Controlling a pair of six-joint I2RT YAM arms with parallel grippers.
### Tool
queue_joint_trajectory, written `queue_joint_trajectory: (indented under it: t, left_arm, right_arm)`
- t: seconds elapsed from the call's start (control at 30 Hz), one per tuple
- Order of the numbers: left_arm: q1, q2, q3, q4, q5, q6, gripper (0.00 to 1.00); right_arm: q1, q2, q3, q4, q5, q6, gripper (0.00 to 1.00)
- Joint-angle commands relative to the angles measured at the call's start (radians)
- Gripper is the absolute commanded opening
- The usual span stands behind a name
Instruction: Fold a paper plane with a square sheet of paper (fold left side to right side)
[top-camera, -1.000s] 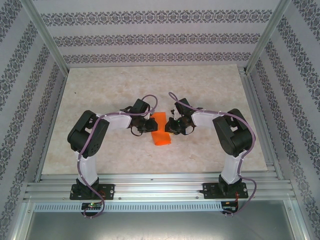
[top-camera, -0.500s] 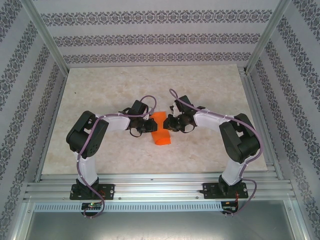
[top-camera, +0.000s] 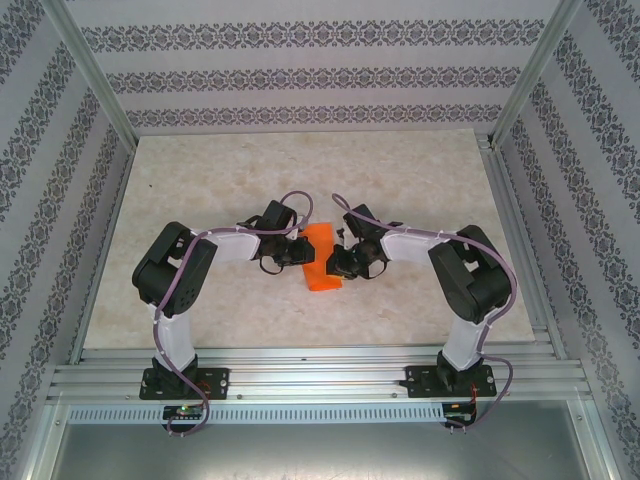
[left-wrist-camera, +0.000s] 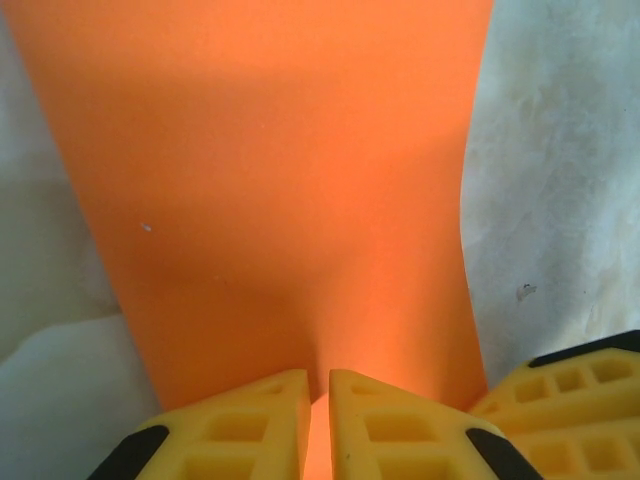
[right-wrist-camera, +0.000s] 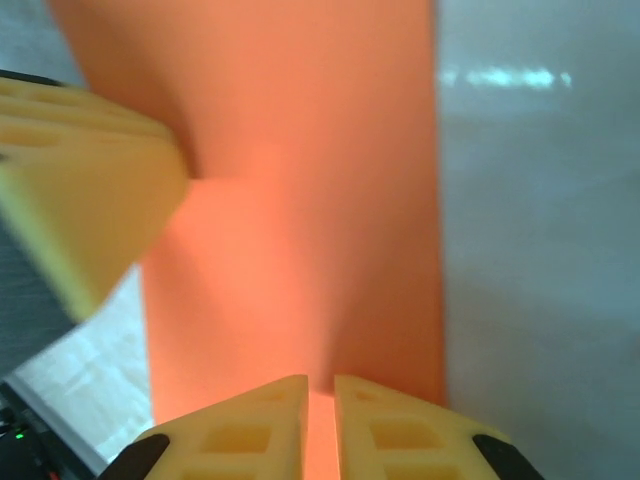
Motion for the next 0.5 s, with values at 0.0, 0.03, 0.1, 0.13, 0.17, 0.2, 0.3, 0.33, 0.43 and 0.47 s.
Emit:
queue_joint_trajectory:
  t: [0.0,0.03,0.1,0.13,0.17,0.2,0.3,0.33,0.43,0.47]
  left_arm:
    - [-0.013,0.037,-0.038,-0.095,-0.061,0.019,0.17]
    - [-0.013,0.036,-0.034,-0.098,-0.062,0.020,0.18]
    - [-0.012,0.036,-0.025,-0.107,-0.065,0.023,0.20]
    - [-0.012,0.034,-0.021,-0.113,-0.068,0.026,0.20]
    - [-0.013,0.034,-0.016,-0.116,-0.072,0.026,0.22]
    - [-0.011,0.031,-0.011,-0.124,-0.074,0.028,0.23]
    - [-0.005,0.030,0.011,-0.135,-0.079,0.029,0.28]
    - [-0.002,0.029,0.018,-0.138,-0.079,0.030,0.29]
    - [0.013,0.031,0.045,-0.153,-0.090,0.039,0.30]
    - [0.018,0.034,0.055,-0.157,-0.091,0.042,0.30]
  right_arm:
    - [0.015,0.025,-0.020,-0.047,0.061,-0.023,0.15]
    - [0.015,0.026,-0.021,-0.056,0.075,-0.025,0.15]
    - [0.017,0.030,-0.014,-0.084,0.098,-0.040,0.15]
    - [0.016,0.032,-0.011,-0.098,0.108,-0.047,0.15]
    - [0.018,0.034,-0.011,-0.106,0.115,-0.053,0.15]
    - [0.018,0.036,-0.011,-0.111,0.120,-0.057,0.15]
    - [0.020,0.044,-0.011,-0.117,0.124,-0.061,0.15]
    - [0.020,0.048,-0.013,-0.117,0.126,-0.063,0.15]
    - [0.023,0.058,-0.013,-0.118,0.128,-0.065,0.15]
    - [0.022,0.060,-0.014,-0.118,0.130,-0.067,0.15]
